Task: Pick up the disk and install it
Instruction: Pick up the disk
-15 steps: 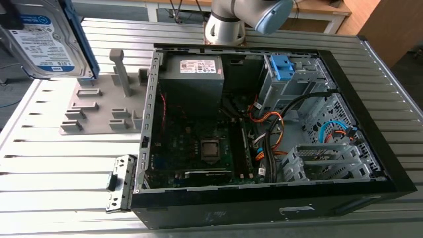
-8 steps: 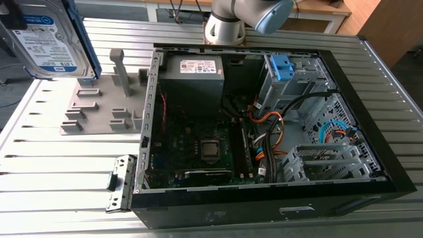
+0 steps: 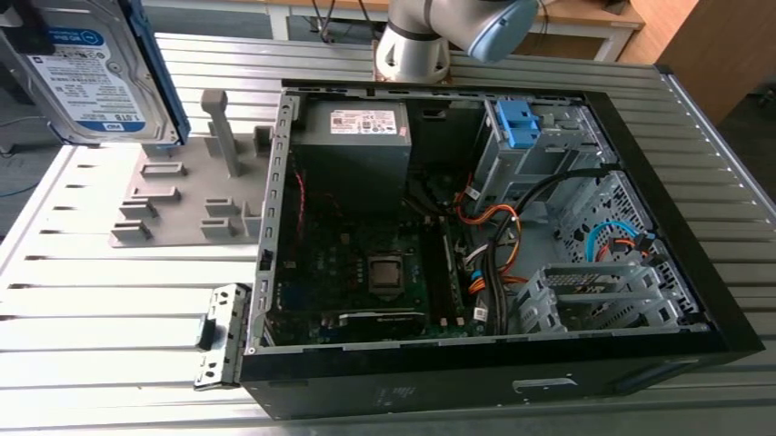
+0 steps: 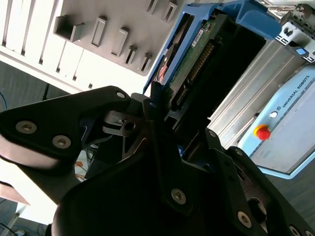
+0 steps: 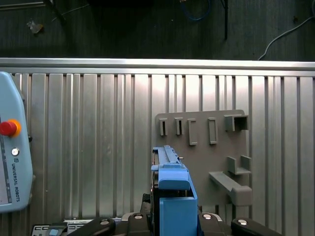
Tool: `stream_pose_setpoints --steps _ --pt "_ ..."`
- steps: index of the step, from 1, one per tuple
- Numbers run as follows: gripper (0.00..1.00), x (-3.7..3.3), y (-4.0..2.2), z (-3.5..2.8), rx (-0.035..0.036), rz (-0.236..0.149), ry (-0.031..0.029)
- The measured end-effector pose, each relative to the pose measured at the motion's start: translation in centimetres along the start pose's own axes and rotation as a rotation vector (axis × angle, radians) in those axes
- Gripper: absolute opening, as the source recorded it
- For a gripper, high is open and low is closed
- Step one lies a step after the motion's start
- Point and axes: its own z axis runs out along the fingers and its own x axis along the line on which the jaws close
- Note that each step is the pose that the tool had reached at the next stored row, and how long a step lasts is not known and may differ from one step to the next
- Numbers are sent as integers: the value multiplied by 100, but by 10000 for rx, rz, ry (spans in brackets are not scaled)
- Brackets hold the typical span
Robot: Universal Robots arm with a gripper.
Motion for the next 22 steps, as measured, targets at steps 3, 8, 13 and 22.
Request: stream_pose_setpoints --steps 3,8,13,22 --pt "36 0 -13 0 0 0 0" --pt "36 0 -32 0 1 1 0" --pt "36 0 -49 0 0 0 0" --pt "36 -1 -85 -1 0 0 0"
